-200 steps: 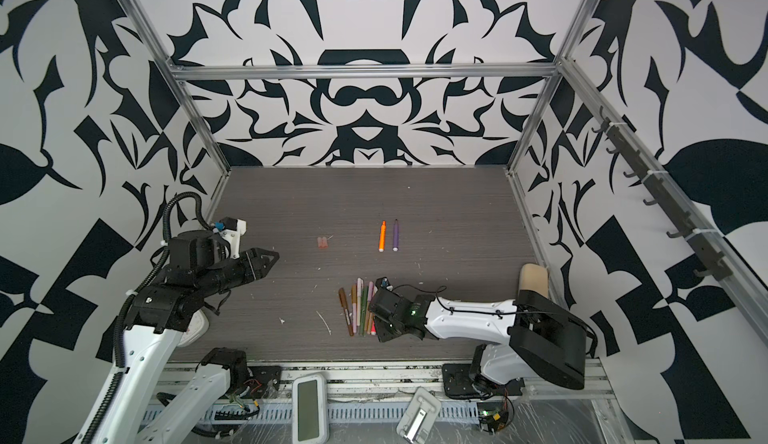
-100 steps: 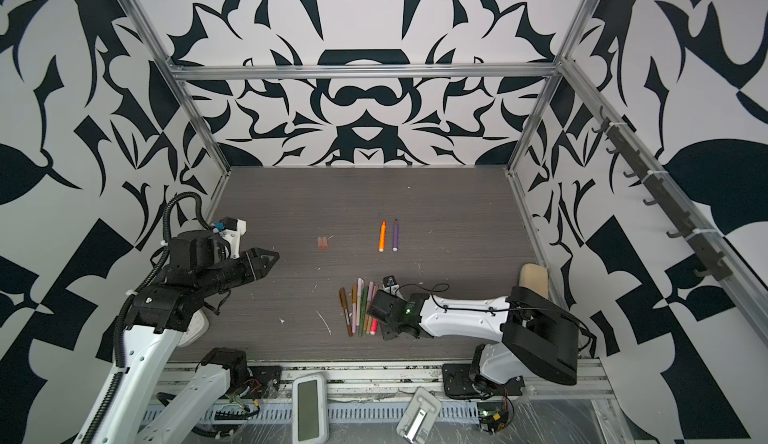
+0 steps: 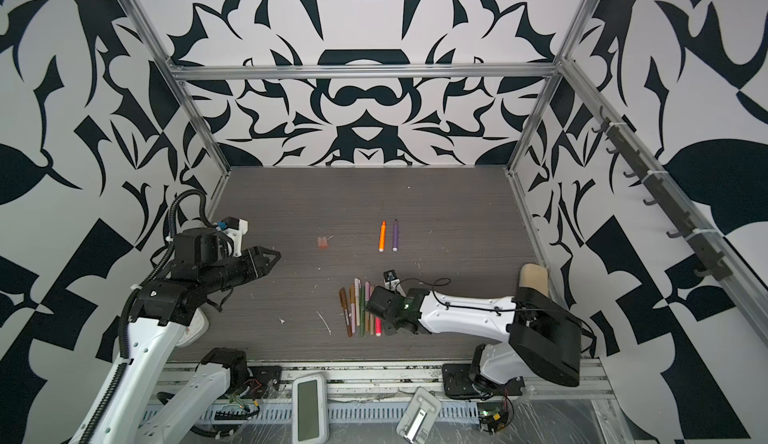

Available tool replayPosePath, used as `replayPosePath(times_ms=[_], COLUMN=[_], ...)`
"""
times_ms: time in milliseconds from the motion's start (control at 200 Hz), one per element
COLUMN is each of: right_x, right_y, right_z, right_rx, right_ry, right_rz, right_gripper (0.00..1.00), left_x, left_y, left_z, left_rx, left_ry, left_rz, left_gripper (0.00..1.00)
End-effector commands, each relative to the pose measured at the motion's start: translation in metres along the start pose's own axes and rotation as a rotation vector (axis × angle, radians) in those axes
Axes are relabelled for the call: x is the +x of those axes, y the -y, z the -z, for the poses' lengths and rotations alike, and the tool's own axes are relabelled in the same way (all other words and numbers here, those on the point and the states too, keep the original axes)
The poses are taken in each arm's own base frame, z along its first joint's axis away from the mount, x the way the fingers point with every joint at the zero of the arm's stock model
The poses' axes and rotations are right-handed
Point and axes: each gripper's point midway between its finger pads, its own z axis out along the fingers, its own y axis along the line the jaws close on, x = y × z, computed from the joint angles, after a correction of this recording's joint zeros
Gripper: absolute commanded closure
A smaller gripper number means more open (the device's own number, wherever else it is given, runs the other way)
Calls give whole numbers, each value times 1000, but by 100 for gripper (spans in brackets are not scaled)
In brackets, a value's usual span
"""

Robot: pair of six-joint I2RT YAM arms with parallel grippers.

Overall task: Open the pen caps
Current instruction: 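Lift the blue highlighter with the right gripper while the left gripper reaches toward its cap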

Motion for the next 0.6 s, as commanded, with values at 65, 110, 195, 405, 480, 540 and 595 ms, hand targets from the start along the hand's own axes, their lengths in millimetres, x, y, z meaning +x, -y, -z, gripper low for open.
replayPosePath(times_ms=[65,110,195,405,480,540,595], right_x=[-41,-48,-57,-76,-80,-83,-84], right_y=[-19,-33,-61,-97,-106,-110,-114], right_z=[44,54,71,103,107,107,107], right_rx=[-90,-167,-344,-550,-567,-573,-589], right_ry=[104,123,166,221,215,213,213], right_rz=[47,43,31,27,49,46,42], right_gripper=[100,100,100,100,100,100,100], left_x=[-5,-4,1,31,39,45,51], left_y=[28,36,48,81,85,88,91], left_z=[-15,-20,-31,-60,-68,-73,-78], left_rx=[165,207,248,299,283,287,291], left_ry=[-53,-67,-66,-122,-133,-156,-179], left_rz=[115,129,120,109,84,80,80], left_gripper=[55,55,54,55,55,55,56])
